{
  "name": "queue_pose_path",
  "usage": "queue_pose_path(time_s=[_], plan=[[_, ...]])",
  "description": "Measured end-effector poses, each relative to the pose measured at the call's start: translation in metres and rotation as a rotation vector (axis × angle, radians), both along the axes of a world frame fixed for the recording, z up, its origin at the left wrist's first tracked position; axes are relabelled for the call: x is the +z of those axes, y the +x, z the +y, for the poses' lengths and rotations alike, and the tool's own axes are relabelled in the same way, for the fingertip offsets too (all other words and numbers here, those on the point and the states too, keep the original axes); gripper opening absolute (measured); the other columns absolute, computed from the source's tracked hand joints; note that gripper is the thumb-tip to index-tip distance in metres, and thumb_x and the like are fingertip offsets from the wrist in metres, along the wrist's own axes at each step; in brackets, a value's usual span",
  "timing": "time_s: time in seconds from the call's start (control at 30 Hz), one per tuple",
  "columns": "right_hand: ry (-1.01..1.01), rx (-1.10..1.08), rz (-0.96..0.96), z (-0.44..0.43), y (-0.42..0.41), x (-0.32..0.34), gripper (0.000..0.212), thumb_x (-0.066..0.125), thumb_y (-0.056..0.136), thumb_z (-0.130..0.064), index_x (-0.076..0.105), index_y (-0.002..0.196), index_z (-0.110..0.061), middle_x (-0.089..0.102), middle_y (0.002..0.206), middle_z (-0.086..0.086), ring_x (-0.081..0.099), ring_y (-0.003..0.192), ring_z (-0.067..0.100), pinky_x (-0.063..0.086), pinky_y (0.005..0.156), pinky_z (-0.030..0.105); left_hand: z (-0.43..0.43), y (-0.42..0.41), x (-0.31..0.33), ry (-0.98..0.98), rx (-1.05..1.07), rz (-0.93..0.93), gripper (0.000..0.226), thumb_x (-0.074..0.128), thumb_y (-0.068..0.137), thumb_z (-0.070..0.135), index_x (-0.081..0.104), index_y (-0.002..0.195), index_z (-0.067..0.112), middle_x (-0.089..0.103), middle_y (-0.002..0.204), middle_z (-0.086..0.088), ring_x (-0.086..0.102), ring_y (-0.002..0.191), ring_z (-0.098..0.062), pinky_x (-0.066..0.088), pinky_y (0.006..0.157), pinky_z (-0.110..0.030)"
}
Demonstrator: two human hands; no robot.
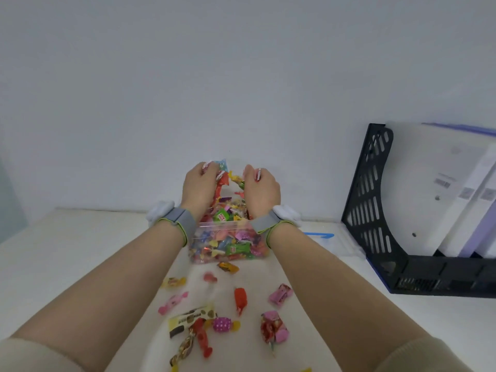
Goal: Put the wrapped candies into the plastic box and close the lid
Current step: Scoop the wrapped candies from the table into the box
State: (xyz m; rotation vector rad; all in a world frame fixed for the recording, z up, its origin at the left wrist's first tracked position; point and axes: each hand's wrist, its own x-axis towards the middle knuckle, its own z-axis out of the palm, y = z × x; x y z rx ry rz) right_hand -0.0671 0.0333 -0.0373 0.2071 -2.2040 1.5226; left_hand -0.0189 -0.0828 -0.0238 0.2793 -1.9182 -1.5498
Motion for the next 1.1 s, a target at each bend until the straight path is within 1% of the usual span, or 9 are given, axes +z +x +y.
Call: queue_pose_path(time_s=[0.07, 0.13, 0.27, 0.53, 0.67, 0.73, 0.83, 1.0, 1.1], plan=[[0.132, 0.023, -0.076, -0.001, -0.016, -0.005, 0.035, 0.041, 0.094, -0.042, 0.047, 0.068, -0.020, 0.056, 0.066, -0.003, 0.048, 0.060, 0.018, 0.026, 0.049, 0.029, -0.010, -0.013, -0.010, -0.275, 0.003, -0.175, 0.027, 0.053, 0.091, 0.033, 0.058, 0.073, 0.013, 0.063, 0.074, -0.007, 0.057, 0.076, -0.028, 0.047, 0.073, -0.041], [0.408, 0.015, -0.120, -0.002, -0.029, -0.005, 0.029, 0.041, 0.096, -0.035, 0.060, 0.086, -0.015, 0.067, 0.094, 0.007, 0.057, 0.079, 0.028, 0.035, 0.060, 0.029, -0.014, -0.019, -0.016, -0.611, -0.016, -0.368, 0.025, 0.055, 0.093, 0.032, 0.068, 0.103, 0.013, 0.070, 0.105, -0.010, 0.063, 0.098, -0.033, 0.050, 0.086, -0.040], [0.822, 0.015, -0.185, -0.006, -0.033, -0.007, 0.034, 0.042, 0.094, -0.027, 0.064, 0.121, -0.027, 0.059, 0.123, 0.008, 0.047, 0.119, 0.032, 0.041, 0.095, 0.037, -0.008, -0.016, -0.014, -1.001, -0.030, -0.605, 0.040, 0.050, 0.093, 0.044, 0.058, 0.131, 0.035, 0.064, 0.132, 0.003, 0.059, 0.119, -0.026, 0.041, 0.103, -0.038], [1.070, 0.339, -0.214, -0.015, -0.025, -0.021, 0.043, 0.033, 0.100, -0.041, 0.049, 0.137, -0.026, 0.032, 0.149, 0.012, 0.036, 0.134, 0.033, 0.032, 0.108, 0.042, -0.021, -0.024, -0.025, -1.274, -0.187, -0.930, 0.066, 0.028, 0.095, 0.059, 0.018, 0.155, 0.034, 0.029, 0.160, -0.005, 0.025, 0.147, -0.029, 0.018, 0.118, -0.049], [0.964, 0.419, -0.197, -0.010, -0.023, -0.007, 0.037, 0.032, 0.102, -0.021, 0.055, 0.128, -0.009, 0.056, 0.133, 0.010, 0.049, 0.122, 0.027, 0.026, 0.111, 0.038, -0.019, -0.021, -0.018, -1.201, -0.156, -0.890, 0.058, 0.037, 0.089, 0.061, 0.048, 0.139, 0.034, 0.040, 0.149, -0.009, 0.030, 0.138, -0.031, 0.026, 0.108, -0.044], [0.918, 0.417, -0.190, -0.006, -0.021, -0.008, 0.036, 0.031, 0.102, -0.017, 0.062, 0.120, -0.013, 0.064, 0.123, 0.007, 0.053, 0.109, 0.025, 0.030, 0.108, 0.035, -0.018, -0.015, -0.014, -1.159, -0.136, -0.873, 0.054, 0.037, 0.087, 0.060, 0.062, 0.125, 0.031, 0.046, 0.143, -0.009, 0.035, 0.133, -0.030, 0.027, 0.106, -0.044], [0.831, 0.236, -0.038, 0.000, -0.015, -0.010, 0.038, 0.037, 0.098, -0.031, 0.069, 0.116, -0.024, 0.061, 0.125, 0.002, 0.045, 0.123, 0.027, 0.033, 0.105, 0.037, -0.015, -0.002, -0.014, -1.268, -0.072, -0.797, 0.047, 0.026, 0.092, 0.045, 0.066, 0.110, 0.027, 0.056, 0.133, -0.005, 0.042, 0.130, -0.031, 0.022, 0.113, -0.051], [0.825, 0.252, 0.223, 0.017, 0.012, -0.009, 0.035, 0.039, 0.097, -0.034, 0.066, 0.119, -0.029, 0.060, 0.128, -0.003, 0.038, 0.126, 0.026, 0.026, 0.104, 0.035, -0.016, 0.029, -0.023, -1.123, 0.033, -0.342, 0.038, 0.031, 0.091, 0.034, 0.063, 0.078, 0.018, 0.066, 0.090, 0.000, 0.061, 0.093, -0.026, 0.040, 0.087, -0.038], [0.639, 0.226, 0.363, 0.025, 0.036, -0.018, 0.026, 0.045, 0.095, -0.032, 0.069, 0.102, -0.024, 0.063, 0.109, -0.004, 0.043, 0.111, 0.021, 0.033, 0.092, 0.032, -0.016, 0.048, -0.037, -1.081, 0.057, -0.116, 0.034, 0.039, 0.090, 0.030, 0.071, 0.092, 0.019, 0.070, 0.101, 0.002, 0.061, 0.100, -0.023, 0.044, 0.088, -0.035]])
